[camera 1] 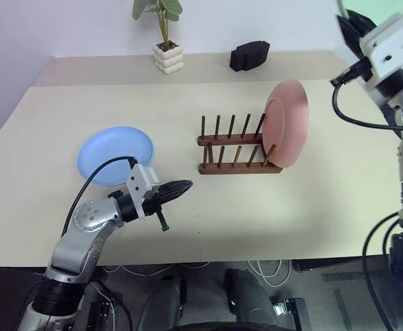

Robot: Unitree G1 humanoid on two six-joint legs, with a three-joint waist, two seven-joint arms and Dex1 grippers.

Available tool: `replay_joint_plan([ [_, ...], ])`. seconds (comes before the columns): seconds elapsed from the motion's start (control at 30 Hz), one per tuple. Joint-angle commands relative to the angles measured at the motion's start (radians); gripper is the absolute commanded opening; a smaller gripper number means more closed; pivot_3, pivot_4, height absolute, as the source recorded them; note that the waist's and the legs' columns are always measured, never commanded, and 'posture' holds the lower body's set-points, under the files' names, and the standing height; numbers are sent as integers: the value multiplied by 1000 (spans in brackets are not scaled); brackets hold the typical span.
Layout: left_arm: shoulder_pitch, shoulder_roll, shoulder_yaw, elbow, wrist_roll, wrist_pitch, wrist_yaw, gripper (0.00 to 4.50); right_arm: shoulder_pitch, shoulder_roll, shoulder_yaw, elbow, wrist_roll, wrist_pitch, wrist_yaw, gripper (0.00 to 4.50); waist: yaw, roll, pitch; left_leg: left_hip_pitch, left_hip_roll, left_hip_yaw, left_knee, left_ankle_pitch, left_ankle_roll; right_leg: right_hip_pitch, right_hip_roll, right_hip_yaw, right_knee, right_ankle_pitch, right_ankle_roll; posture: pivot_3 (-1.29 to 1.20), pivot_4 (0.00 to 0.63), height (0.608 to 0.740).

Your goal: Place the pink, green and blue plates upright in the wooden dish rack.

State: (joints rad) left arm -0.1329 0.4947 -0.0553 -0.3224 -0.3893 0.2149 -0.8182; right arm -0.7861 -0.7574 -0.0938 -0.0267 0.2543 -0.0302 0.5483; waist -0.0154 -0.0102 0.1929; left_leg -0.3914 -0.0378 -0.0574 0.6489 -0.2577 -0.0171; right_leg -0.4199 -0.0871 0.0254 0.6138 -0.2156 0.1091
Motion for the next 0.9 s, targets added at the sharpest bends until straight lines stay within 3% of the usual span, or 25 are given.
replay_joint_plan([
  [0.03, -8, -5, 23, -9, 12, -32, 20, 0, -4, 68, -27, -219, 278, 215, 28, 35, 2, 0, 0, 0, 0, 0, 0, 0, 0, 0, 0, 0, 0, 0, 0, 0, 150, 730],
  [0.2, 1, -7, 17, -23, 14, -33, 30, 0, 95, 158, -42, -372, 528, 457, -26, 35, 8, -2, -1, -1, -1, -2, 0, 0, 0, 1, -1, -1, -1, -2, -3, 0, 150, 730],
  [0.4, 20, -1, 16, -42, 11, -28, 35, 0, 246, 261, -124, -411, 829, 664, -211, 35, 5, -2, -1, -1, -1, -1, 0, 0, 0, 0, -2, 0, 0, -2, -3, 0, 150, 730],
  [0.6, 21, 2, 9, -52, 9, -20, 33, 0, 318, 300, -132, -434, 928, 721, -280, 35, 1, -1, -1, -1, -1, -1, 0, 0, 0, -1, -1, -1, 0, -2, -3, 0, 150, 730],
  [0.9, 16, 3, 7, -55, 8, -12, 34, 0, 330, 320, -125, -448, 939, 711, -300, 35, 2, -2, -1, -1, 0, 0, 0, 0, 0, -1, -1, -1, 0, -2, -3, 0, 150, 730],
])
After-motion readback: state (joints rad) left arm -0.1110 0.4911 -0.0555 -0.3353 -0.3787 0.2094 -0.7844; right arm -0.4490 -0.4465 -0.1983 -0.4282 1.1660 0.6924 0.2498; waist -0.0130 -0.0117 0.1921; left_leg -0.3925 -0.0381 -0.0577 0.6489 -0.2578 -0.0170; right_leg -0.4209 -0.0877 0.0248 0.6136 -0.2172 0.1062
